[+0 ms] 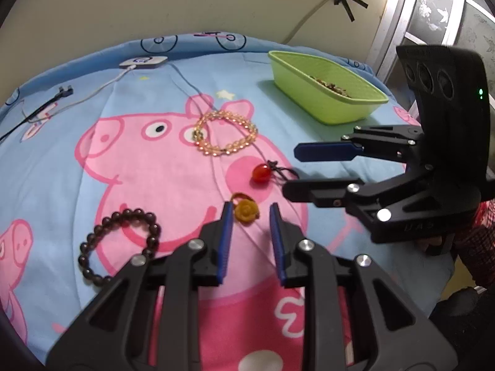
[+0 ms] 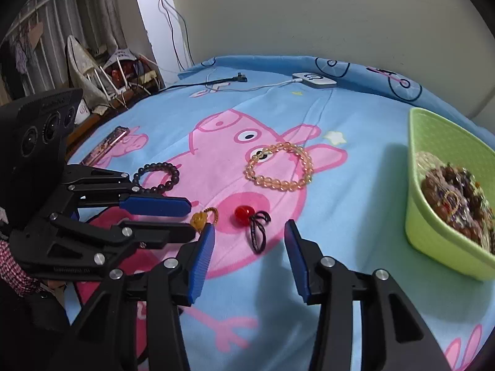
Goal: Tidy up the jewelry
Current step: 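Move both tools back toward the red and orange charms on the sheet, then grasp the orange charm with the left tool while the right tool grasps the red charm, drop both in basket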
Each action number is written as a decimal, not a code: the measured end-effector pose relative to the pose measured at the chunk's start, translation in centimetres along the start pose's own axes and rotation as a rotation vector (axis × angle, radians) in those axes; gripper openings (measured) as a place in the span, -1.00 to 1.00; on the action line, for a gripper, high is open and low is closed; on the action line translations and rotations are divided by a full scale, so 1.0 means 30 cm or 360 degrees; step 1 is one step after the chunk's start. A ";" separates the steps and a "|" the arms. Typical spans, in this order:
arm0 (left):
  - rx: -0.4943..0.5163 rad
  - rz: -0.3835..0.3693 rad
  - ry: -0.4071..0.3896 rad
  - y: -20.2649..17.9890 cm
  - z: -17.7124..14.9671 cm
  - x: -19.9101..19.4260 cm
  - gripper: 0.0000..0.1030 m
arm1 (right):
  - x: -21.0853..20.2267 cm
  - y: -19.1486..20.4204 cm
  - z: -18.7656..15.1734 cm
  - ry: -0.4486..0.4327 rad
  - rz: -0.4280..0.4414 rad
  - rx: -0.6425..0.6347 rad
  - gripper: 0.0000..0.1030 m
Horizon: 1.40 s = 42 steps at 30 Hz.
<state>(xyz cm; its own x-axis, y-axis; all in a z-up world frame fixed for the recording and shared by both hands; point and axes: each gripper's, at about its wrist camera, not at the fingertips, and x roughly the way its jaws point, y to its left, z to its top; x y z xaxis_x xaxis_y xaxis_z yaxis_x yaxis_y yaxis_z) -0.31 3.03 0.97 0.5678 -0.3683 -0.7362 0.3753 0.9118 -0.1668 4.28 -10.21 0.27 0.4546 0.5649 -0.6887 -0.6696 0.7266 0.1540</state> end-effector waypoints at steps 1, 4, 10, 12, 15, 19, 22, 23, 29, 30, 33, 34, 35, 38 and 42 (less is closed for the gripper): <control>-0.0003 -0.0002 0.0006 0.002 0.001 0.004 -0.57 | 0.010 0.005 0.005 0.0009 -0.0013 -0.0013 -0.48; -0.0004 0.0011 0.0024 0.007 0.000 0.023 -0.57 | 0.035 0.012 0.019 0.0035 -0.0033 -0.0036 -0.51; -0.0012 0.0019 0.0019 0.013 -0.004 0.029 -0.58 | 0.064 0.015 0.024 0.0084 -0.0020 -0.0051 -1.00; -0.0016 0.0030 0.0019 0.016 -0.001 0.032 -0.69 | 0.062 0.015 0.021 0.0089 -0.0040 -0.0057 -1.00; 0.0001 0.0022 0.0019 0.015 0.003 0.030 -0.70 | 0.045 0.006 0.005 0.0081 -0.0014 -0.0021 -1.00; 0.0038 -0.0030 0.0011 -0.016 0.009 0.015 -0.70 | -0.012 -0.017 -0.039 0.0048 0.0066 0.0093 -1.00; 0.0049 -0.0089 0.0004 -0.043 0.036 0.009 -0.70 | -0.081 -0.048 -0.072 -0.0027 0.0118 0.0212 -1.00; 0.0052 -0.0106 0.0001 -0.051 0.047 0.010 -0.70 | -0.103 -0.060 -0.080 -0.0055 0.0130 0.0245 -1.00; 0.0128 -0.0201 -0.0044 -0.139 0.184 0.038 -0.70 | -0.262 -0.172 -0.112 -0.0287 0.0115 0.0435 -1.00; 0.0152 -0.0207 -0.0059 -0.156 0.208 0.043 -0.70 | -0.292 -0.201 -0.113 -0.0332 0.0089 0.0466 -1.00; 0.0216 -0.0232 -0.0104 -0.212 0.296 0.069 -0.70 | -0.358 -0.292 -0.109 -0.0423 0.0007 0.0554 -1.00; 0.0226 -0.0236 -0.0112 -0.224 0.320 0.080 -0.69 | -0.374 -0.322 -0.106 -0.0445 -0.0020 0.0586 -1.00; 0.0233 -0.0239 -0.0118 -0.236 0.348 0.096 -0.70 | -0.387 -0.353 -0.102 -0.0464 -0.0043 0.0617 -1.00; 0.0224 -0.0260 -0.0100 -0.259 0.419 0.150 -0.69 | -0.389 -0.427 -0.090 -0.0455 -0.0111 0.0684 -1.00; 0.0233 -0.0263 -0.0072 -0.290 0.465 0.210 -0.69 | -0.355 -0.474 -0.078 -0.0408 -0.0145 0.0714 -1.00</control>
<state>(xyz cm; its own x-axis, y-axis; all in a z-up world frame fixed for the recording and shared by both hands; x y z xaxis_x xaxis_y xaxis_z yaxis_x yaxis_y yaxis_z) 10.23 -9.75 6.93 0.5211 -0.5211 -0.6760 0.5664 0.8036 -0.1829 7.60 -27.47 3.76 0.6661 0.5286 -0.5262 -0.3290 0.8414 0.4287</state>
